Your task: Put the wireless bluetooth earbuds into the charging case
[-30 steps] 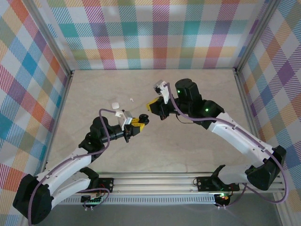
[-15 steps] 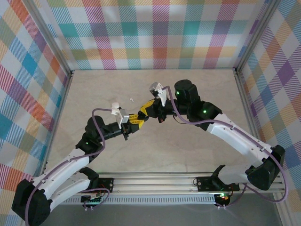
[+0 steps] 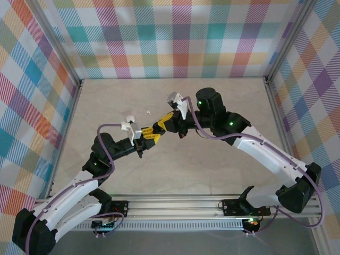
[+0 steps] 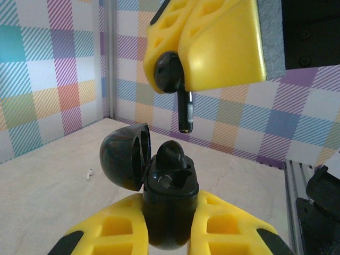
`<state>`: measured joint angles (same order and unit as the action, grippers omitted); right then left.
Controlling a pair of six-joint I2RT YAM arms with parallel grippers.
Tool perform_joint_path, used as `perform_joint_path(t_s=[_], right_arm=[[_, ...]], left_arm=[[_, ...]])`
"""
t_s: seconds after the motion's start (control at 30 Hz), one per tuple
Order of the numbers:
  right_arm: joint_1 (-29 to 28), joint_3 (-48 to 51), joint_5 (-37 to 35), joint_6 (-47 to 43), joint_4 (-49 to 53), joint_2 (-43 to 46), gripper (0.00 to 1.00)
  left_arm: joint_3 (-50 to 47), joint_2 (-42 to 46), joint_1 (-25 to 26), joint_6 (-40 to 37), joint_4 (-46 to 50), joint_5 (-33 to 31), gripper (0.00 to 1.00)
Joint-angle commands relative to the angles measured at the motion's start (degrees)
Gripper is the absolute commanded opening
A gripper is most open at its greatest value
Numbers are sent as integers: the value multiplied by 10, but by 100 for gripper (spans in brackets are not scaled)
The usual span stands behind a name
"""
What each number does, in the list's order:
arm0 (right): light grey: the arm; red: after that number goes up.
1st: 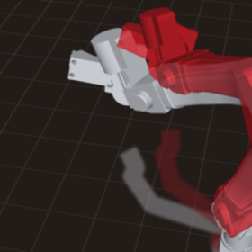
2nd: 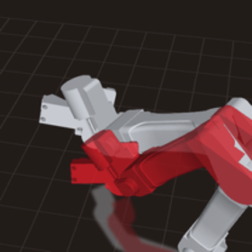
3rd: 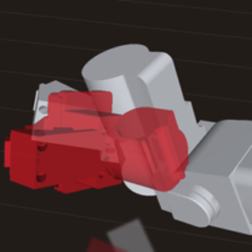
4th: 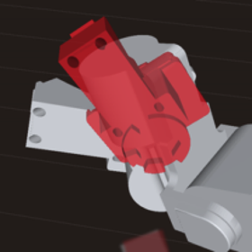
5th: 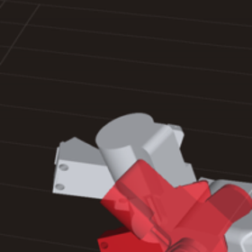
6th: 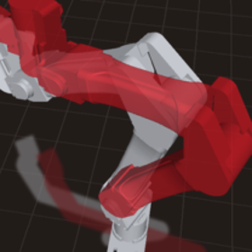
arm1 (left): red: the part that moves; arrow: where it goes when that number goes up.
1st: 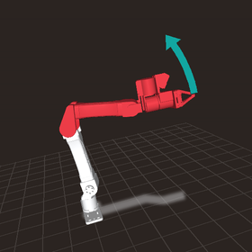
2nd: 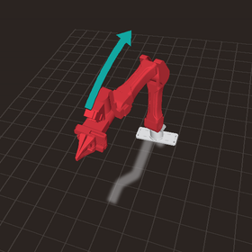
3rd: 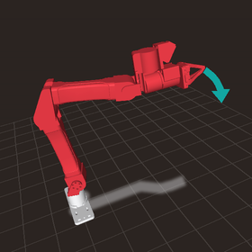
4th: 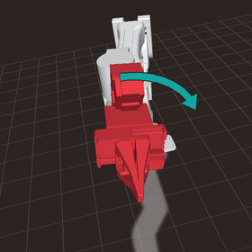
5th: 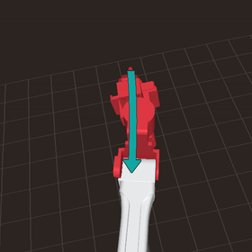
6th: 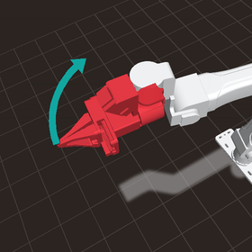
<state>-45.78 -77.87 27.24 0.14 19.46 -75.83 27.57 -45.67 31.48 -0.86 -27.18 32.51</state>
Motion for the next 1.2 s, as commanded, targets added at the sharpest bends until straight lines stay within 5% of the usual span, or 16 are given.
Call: perform_joint_path(t_s=[0.0, 1.17], right_arm=[[-10, -28, 0, -22, 18, -10, 0], [-28, -28, -18, -53, 53, -38, 0]], left_arm=[[-2, 2, 6, 8, -27, -6, 0], [3, 1, 6, 21, -43, -12, 0]])
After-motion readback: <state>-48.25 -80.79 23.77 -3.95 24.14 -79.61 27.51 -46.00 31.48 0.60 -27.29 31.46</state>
